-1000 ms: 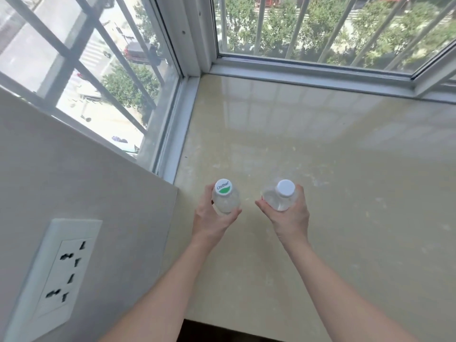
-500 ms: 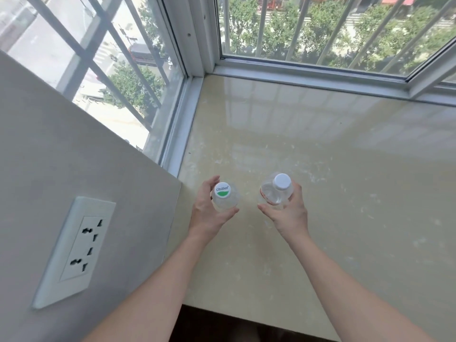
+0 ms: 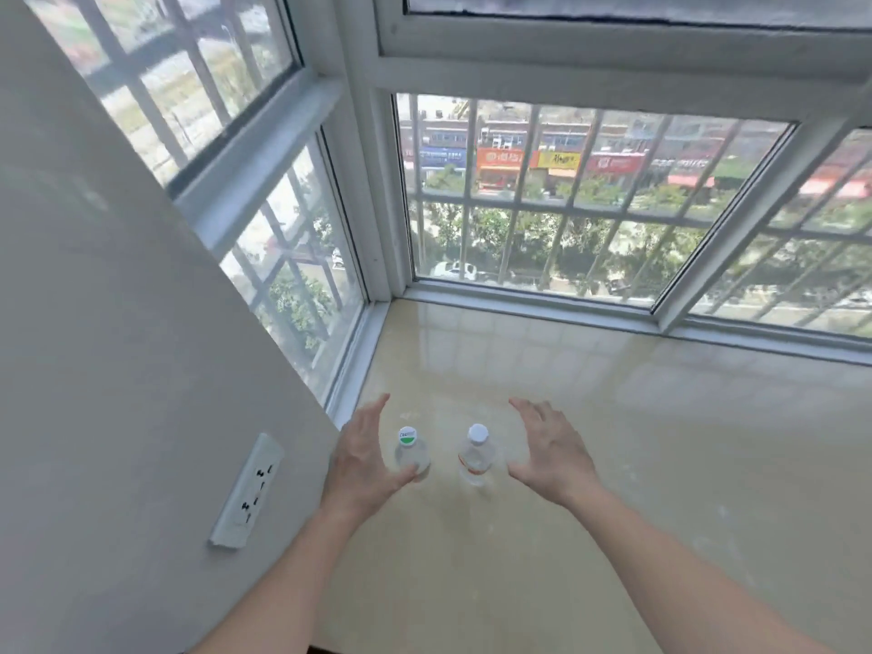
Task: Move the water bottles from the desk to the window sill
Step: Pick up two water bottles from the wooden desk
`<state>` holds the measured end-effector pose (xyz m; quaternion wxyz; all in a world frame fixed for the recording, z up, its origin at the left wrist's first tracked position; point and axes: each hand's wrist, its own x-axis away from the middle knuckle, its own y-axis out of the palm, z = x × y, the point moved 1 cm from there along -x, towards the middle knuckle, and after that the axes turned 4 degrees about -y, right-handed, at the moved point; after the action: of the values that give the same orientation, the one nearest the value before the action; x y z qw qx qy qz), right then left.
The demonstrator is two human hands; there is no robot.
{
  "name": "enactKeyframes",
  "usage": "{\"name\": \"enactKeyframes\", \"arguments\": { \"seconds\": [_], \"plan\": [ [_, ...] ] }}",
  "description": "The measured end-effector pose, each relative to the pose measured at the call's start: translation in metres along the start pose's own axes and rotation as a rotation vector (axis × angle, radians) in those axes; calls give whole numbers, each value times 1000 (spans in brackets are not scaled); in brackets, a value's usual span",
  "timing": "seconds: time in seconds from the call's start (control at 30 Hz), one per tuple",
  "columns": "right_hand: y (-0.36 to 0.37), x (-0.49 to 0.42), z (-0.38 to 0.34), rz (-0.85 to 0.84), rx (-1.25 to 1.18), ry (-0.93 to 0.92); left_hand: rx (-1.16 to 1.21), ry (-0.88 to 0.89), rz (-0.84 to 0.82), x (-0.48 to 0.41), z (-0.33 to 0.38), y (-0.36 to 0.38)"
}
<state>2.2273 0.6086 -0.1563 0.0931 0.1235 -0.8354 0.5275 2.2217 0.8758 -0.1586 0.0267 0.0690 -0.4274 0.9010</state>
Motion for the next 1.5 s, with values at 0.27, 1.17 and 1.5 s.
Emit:
{"name": "enactKeyframes", "arguments": {
  "seconds": [0.27,1.17,1.5],
  "plan": [
    [-120,20,-48,282,256,-215,-443,353,267,-2,110,-73],
    [-171,230,59,614,337,411,-375,1006,8,38,304,34],
    [-125,422,108,724,310,920,-276,1417,-264,168,398,134]
  ]
}}
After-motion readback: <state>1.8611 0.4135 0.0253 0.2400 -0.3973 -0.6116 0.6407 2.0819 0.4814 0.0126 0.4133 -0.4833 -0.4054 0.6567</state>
